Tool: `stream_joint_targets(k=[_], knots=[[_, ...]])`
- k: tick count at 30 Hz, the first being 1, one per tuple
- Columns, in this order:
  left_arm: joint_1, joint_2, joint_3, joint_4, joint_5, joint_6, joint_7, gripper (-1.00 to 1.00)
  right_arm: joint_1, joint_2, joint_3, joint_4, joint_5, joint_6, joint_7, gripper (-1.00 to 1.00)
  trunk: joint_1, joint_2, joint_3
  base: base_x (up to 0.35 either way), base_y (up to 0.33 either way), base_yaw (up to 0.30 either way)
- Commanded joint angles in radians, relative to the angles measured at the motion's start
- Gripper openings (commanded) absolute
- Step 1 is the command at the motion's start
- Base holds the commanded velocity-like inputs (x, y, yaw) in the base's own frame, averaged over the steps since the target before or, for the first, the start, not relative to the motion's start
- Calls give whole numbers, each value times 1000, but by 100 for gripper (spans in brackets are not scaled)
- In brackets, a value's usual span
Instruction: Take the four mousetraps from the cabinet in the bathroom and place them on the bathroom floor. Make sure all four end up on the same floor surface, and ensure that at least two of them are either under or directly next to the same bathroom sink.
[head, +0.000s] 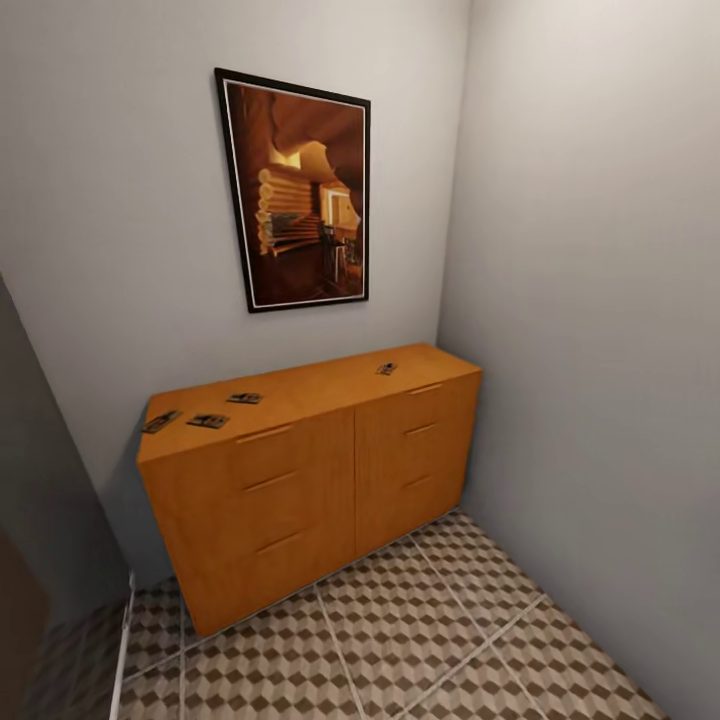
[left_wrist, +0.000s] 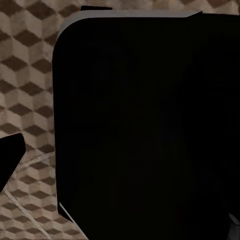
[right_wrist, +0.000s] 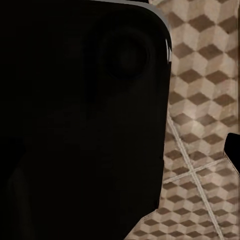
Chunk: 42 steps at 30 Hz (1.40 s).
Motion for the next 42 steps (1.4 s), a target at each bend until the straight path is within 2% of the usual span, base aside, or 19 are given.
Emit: stream_joint_targets(k=[1,31,42], knots=[[0,0,1,0,6,-1,-1,100,0,0,1,0,1,-3,0,100,1,0,-1,324,0,0],[0,0,1,-1,5,-3,-1,100,0,-2,0,0,2,-5,0,100,1,0,-1,324,0,4],[0,0,1,-2,4,-3,-1,100,0,-3,1,0,4,-5,0,100,1,0,-1,228,0,197]])
